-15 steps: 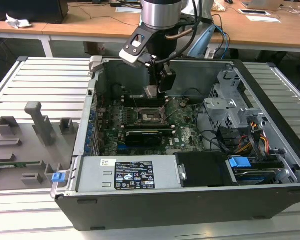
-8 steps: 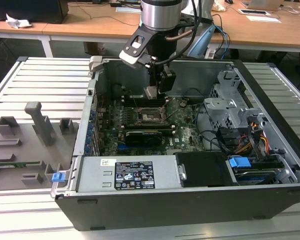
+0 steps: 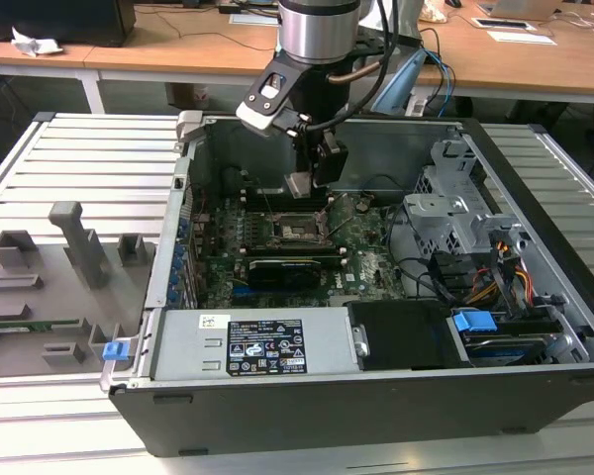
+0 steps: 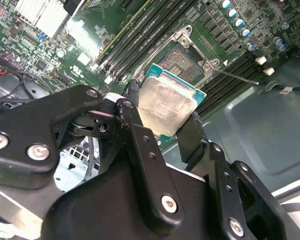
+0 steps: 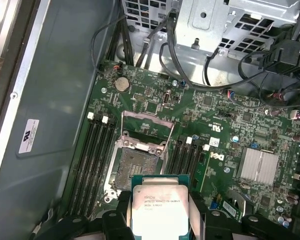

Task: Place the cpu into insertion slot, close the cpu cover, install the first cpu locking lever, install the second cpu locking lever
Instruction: 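Place the cpu into insertion slot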

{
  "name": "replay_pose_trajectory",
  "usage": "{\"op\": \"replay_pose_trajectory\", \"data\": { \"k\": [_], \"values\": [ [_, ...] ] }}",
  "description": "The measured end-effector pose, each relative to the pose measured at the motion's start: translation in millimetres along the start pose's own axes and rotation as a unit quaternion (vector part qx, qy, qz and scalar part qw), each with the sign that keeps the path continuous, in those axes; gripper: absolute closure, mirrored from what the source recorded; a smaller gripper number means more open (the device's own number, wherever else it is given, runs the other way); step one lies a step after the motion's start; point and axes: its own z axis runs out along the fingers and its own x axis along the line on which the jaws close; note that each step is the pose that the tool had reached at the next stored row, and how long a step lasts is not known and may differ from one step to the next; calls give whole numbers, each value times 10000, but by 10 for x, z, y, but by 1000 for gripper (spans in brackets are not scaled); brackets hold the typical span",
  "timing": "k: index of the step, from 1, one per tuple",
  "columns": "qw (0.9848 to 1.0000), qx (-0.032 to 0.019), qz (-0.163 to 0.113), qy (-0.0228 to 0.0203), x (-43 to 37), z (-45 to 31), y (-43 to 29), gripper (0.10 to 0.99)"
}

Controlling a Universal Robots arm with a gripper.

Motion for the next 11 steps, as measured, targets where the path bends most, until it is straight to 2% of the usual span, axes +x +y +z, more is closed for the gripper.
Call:
{"op": "replay_pose_trajectory", "data": {
  "k": [3, 7, 10, 11],
  "values": [
    [10000, -1, 74, -9, -1, 52, -4, 545],
    [9991, -9, 428, -35, -3, 110, -8, 545],
    [9964, -19, 842, -65, -4, 153, -11, 545],
    [9958, -21, 911, -69, 1, 188, -12, 545]
  ]
}}
